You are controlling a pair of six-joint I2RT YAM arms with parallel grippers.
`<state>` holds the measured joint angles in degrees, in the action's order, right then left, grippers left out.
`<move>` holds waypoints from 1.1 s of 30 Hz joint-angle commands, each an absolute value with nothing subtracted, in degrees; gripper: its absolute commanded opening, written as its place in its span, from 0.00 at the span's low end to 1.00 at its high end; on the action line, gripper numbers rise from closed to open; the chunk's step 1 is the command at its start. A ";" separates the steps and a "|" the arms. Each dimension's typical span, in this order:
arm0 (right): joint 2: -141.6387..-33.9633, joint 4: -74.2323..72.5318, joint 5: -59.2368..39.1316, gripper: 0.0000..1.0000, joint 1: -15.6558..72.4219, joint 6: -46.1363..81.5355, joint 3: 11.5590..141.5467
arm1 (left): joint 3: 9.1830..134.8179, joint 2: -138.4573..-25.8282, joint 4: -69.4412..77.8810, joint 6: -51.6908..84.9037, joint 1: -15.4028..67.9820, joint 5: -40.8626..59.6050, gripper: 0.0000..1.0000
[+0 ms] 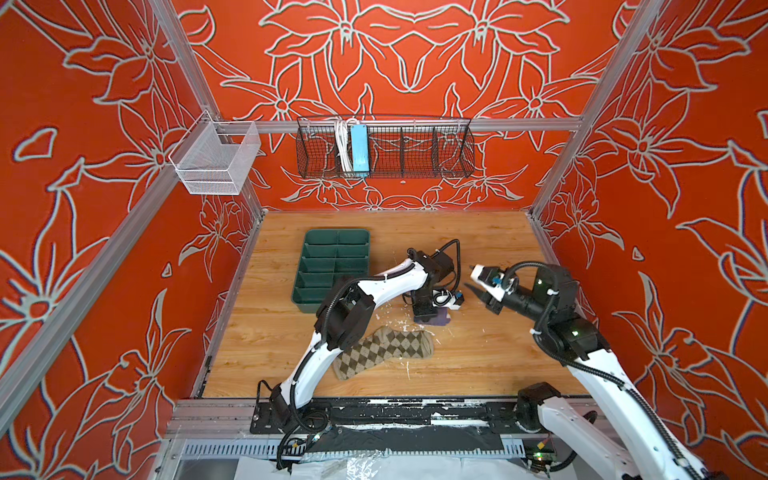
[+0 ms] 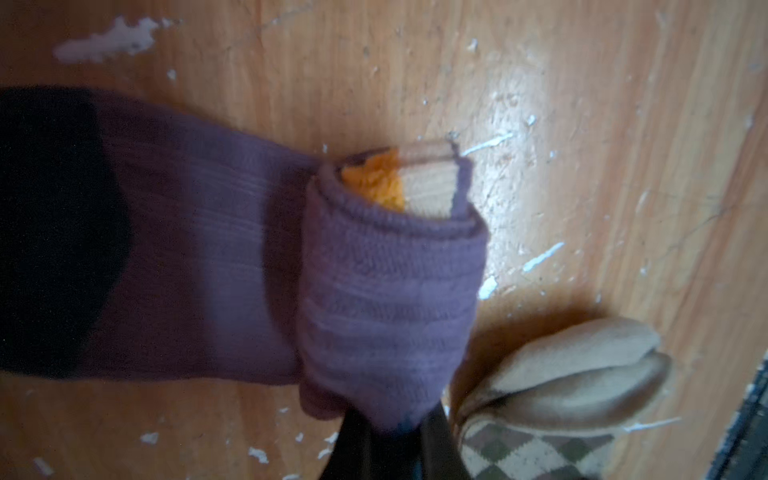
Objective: Roll the socks
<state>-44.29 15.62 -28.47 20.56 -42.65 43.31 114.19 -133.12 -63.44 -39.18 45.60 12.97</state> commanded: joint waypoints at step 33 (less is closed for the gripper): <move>-89.88 7.56 10.10 0.08 41.13 -56.26 39.47 | 119.14 -136.28 -70.56 -33.45 41.39 25.12 0.11</move>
